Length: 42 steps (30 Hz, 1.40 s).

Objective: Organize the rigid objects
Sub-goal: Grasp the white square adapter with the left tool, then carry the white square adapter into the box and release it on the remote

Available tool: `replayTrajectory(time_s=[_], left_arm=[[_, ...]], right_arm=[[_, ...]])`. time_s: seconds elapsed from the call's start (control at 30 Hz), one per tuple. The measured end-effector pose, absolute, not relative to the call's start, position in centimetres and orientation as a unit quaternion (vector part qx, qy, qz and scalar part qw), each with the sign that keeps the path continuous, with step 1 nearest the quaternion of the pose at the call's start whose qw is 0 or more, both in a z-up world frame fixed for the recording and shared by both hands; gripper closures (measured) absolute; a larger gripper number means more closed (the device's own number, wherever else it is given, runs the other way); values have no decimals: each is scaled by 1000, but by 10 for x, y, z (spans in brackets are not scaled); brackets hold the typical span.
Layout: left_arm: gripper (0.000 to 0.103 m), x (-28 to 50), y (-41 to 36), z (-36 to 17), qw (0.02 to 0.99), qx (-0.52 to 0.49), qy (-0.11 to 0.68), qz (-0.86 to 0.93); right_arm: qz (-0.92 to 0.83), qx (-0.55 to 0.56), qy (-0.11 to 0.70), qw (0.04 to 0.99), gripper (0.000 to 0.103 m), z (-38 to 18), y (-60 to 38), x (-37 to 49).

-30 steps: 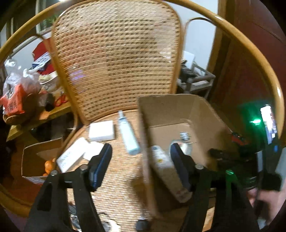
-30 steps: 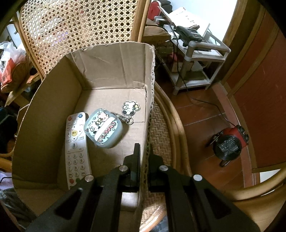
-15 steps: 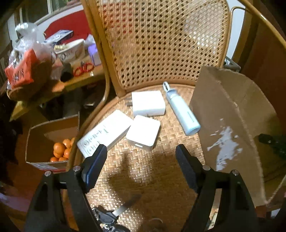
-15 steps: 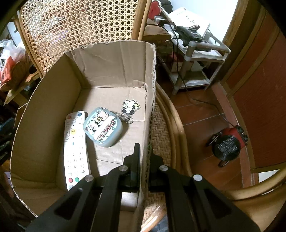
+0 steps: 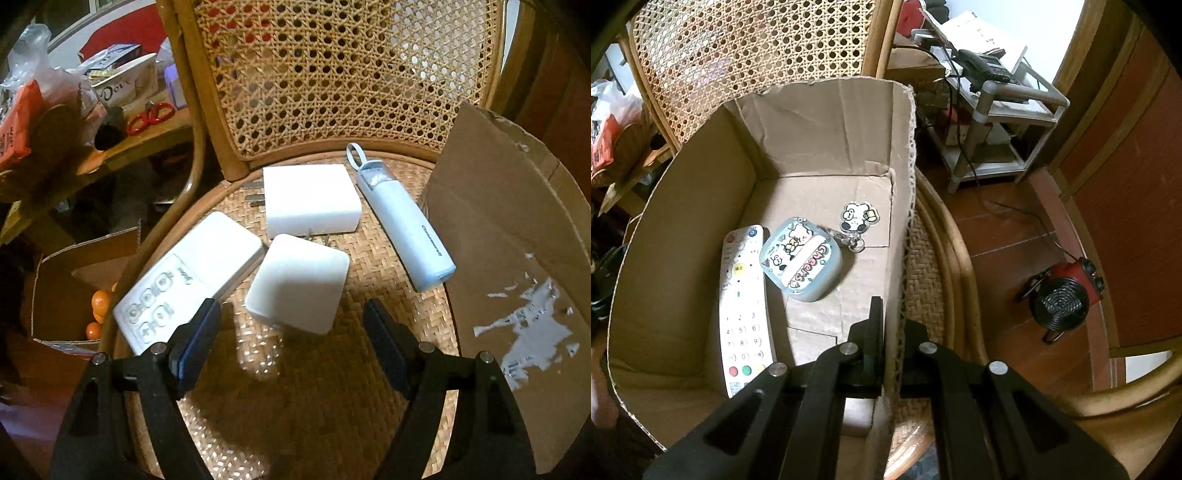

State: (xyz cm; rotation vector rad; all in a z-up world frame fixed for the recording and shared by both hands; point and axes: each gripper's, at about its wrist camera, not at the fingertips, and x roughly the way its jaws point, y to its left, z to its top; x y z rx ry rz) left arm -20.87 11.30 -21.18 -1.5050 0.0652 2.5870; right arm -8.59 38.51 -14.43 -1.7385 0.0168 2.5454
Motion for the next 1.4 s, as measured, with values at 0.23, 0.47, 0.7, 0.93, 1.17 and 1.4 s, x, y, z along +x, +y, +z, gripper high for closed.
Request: replayTrajectory(time_s=[0.23, 0.47, 0.7, 0.93, 1.17, 1.4], left_arm=[[24, -214, 118, -218, 71, -494, 29, 866], [55, -214, 116, -215, 72, -495, 25, 866], [55, -206, 111, -206, 81, -494, 1, 866], [55, -200, 109, -181, 76, -477, 4, 876], [55, -187, 125, -142, 91, -452, 14, 887], [55, -175, 162, -100, 124, -423, 27, 897]], right_arm=[[824, -566, -9, 26, 97, -145, 381, -85], [825, -564, -10, 21, 97, -145, 384, -84], [830, -558, -18, 6, 97, -146, 386, -81], [831, -556, -22, 4, 97, -146, 385, -80], [832, -554, -23, 2, 97, -145, 384, -79], [833, -554, -18, 2, 97, -145, 385, -79]])
